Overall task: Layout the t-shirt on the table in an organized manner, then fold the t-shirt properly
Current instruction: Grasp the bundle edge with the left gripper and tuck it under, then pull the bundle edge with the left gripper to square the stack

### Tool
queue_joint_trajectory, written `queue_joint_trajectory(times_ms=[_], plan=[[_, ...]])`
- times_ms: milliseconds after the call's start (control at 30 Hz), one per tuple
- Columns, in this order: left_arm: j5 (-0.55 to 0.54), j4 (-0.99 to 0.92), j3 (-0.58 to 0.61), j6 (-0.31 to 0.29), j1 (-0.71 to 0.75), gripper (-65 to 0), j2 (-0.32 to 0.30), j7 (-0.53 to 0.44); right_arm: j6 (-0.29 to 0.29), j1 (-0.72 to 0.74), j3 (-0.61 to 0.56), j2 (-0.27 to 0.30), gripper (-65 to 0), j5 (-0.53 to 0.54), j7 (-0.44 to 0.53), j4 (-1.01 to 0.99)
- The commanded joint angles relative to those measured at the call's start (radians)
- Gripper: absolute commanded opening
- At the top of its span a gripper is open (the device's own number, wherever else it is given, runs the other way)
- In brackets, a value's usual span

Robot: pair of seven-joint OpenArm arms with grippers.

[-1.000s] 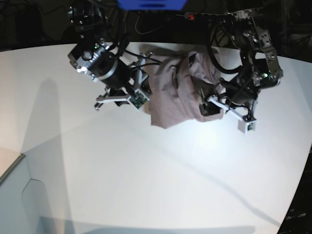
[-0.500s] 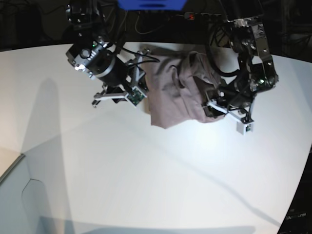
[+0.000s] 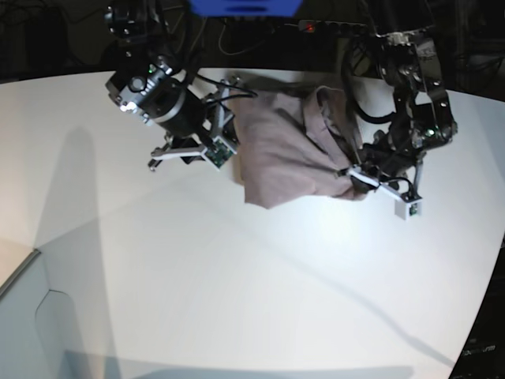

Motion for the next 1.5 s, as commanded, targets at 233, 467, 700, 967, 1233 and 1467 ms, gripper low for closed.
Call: queue_joint_trajectory(times_ms=[233,467,700,967,1233,1467], plan=[[-0.007,0.027,0.0,-0.006,-0.012,-57.4,-0.049,-0.013,0.0,0.012,-0.005,-0.007,-48.2,0.014,0.024,0.011],[-0.009,0.087,-0.05,-0.008,-0.012,-30.0,-0.022,0.108,0.0,0.012,-0.008,-0.009,-48.0,0.014,0.024,0.01],[-0.009,0.256,-0.212,-0.009,0.062,-20.5,0.044,0.266,0.0,0.012,-0.003,-0.009,-48.0,0.014,0.024,0.01],[-0.01,0.276,-0.212,-0.009,0.25,-20.6,0.154,0.28,0.0,0.012,-0.008,-0.009,-48.1,0.014,0.024,0.011],[-0.01,0.274,-0.211,-0.009,0.27,-27.5,0.154,0.28,0.0,0.011,-0.008,-0.01,-48.3,0.014,0.024,0.011],[-0.01,0.285,-0.102,-0.009,0.276,-32.9,0.154,0.28,0.0,0.006,-0.008,-0.01,-48.3,0.014,0.024,0.011]])
